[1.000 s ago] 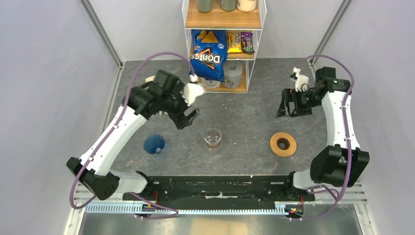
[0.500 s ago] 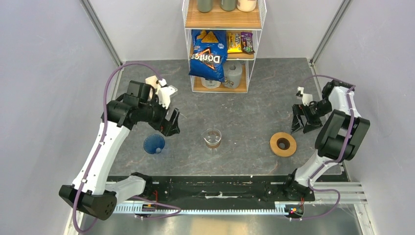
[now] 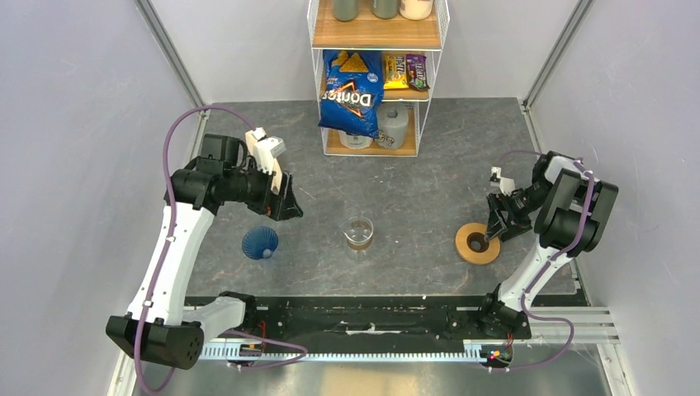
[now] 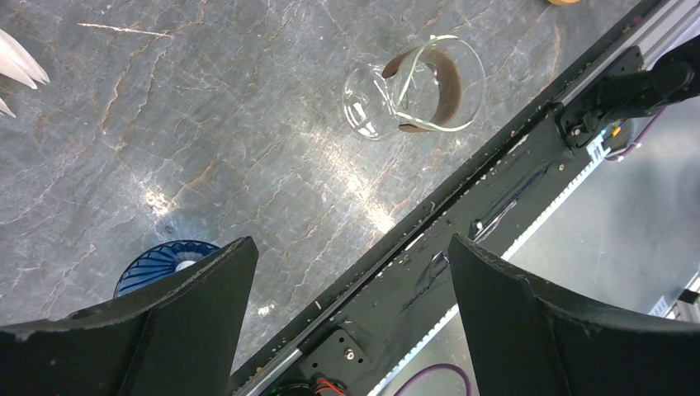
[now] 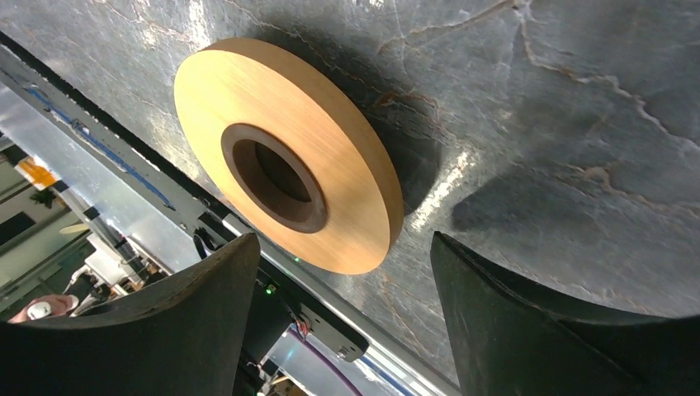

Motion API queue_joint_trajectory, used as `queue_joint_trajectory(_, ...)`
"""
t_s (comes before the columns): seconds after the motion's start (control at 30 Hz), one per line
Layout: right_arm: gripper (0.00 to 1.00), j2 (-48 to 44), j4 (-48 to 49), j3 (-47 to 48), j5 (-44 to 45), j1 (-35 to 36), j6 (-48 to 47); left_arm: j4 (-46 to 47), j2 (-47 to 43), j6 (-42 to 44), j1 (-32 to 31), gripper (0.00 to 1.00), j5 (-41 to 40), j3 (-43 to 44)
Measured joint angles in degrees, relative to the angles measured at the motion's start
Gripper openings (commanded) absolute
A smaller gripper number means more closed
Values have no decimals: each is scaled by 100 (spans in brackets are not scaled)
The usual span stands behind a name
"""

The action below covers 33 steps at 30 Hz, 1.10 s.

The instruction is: Place the coffee filter in the dripper

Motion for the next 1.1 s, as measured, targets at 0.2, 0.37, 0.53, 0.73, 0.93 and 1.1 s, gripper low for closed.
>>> queue_joint_trajectory(0.2, 70, 227, -94, -46, -258, -2, -146, 79, 0, -107, 79, 93, 179, -11)
queue_joint_trajectory(0.37, 55, 291, -273, -46, -498, -7, -260, 142, 0, -142, 103, 93, 326, -70)
queue_joint_trajectory(0.53, 39, 291, -485, -46, -765, -11, -304, 190, 9, -166, 105, 93, 391, -83)
queue_joint_trajectory(0.73, 20, 284, -647, -46, -984, -4, -330, 223, 59, -173, 105, 93, 452, -83)
queue_joint_trajectory(0.93, 0, 61, -1029, -24, -1252, -4, -350, 245, 63, -208, 105, 92, 455, -83)
queue_joint_trajectory(1.1, 0, -393, -1250, 236, -1759, 0, -538, 319, 63, -391, 129, 91, 492, -136)
